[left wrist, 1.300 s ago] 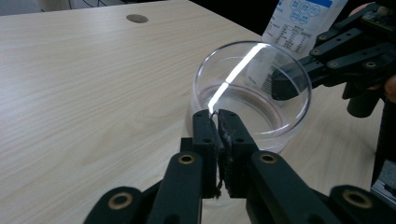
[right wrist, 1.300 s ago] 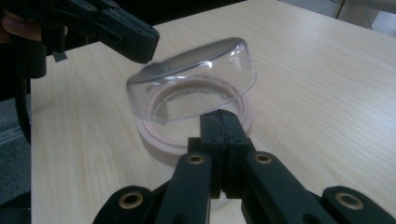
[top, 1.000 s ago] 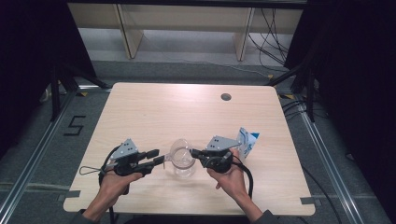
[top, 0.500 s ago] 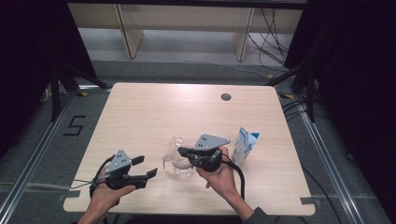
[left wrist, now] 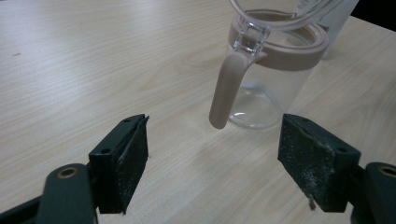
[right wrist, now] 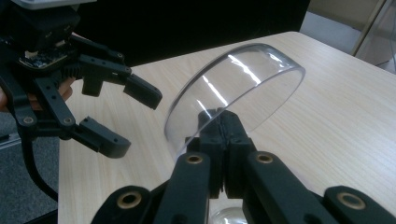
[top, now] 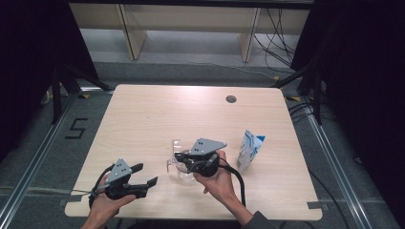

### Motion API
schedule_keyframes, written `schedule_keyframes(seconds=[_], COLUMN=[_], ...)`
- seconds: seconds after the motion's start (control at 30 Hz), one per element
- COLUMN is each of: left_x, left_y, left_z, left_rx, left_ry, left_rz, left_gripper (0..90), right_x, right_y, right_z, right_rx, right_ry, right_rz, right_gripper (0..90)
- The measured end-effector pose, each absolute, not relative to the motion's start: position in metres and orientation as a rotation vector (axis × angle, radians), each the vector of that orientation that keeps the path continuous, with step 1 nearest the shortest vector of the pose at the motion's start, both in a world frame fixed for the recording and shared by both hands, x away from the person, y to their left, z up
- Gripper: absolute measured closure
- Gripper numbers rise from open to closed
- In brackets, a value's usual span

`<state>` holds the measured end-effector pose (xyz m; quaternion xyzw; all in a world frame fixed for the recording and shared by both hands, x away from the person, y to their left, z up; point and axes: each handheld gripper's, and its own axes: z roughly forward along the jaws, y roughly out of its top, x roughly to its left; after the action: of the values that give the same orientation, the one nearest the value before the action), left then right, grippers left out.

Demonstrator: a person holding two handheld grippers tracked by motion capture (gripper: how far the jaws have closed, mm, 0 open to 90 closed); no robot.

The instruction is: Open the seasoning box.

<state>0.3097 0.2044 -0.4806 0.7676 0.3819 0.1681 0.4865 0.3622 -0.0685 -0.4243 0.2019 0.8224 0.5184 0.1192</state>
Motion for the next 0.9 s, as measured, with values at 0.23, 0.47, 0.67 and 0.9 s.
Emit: schedule_keyframes(seconds=[0.23, 0.47, 0.67, 0.9], left_x=[0.308, 0.307, 0.306, 0.306], left_y=[0.204, 0.203, 0.204, 0.206], left_z=[-0.483, -0.485, -0.485, -0.487], left_rx=[1.86, 1.881, 1.891, 1.882], left_ry=[0.951, 0.942, 0.929, 0.944], left_rz=[0.409, 0.406, 0.417, 0.423], left_gripper=[24.0, 24.0, 24.1, 24.1], right_x=[0.362, 0.361, 0.36, 0.359], right_y=[-0.063, -0.053, -0.049, -0.06], right_z=[-0.425, -0.427, -0.428, -0.426], right_rx=[0.583, 0.548, 0.526, 0.56], right_ry=[2.416, 2.428, 2.437, 2.399], right_rz=[1.513, 1.511, 1.494, 1.484], right_gripper=[89.4, 88.7, 86.9, 80.0])
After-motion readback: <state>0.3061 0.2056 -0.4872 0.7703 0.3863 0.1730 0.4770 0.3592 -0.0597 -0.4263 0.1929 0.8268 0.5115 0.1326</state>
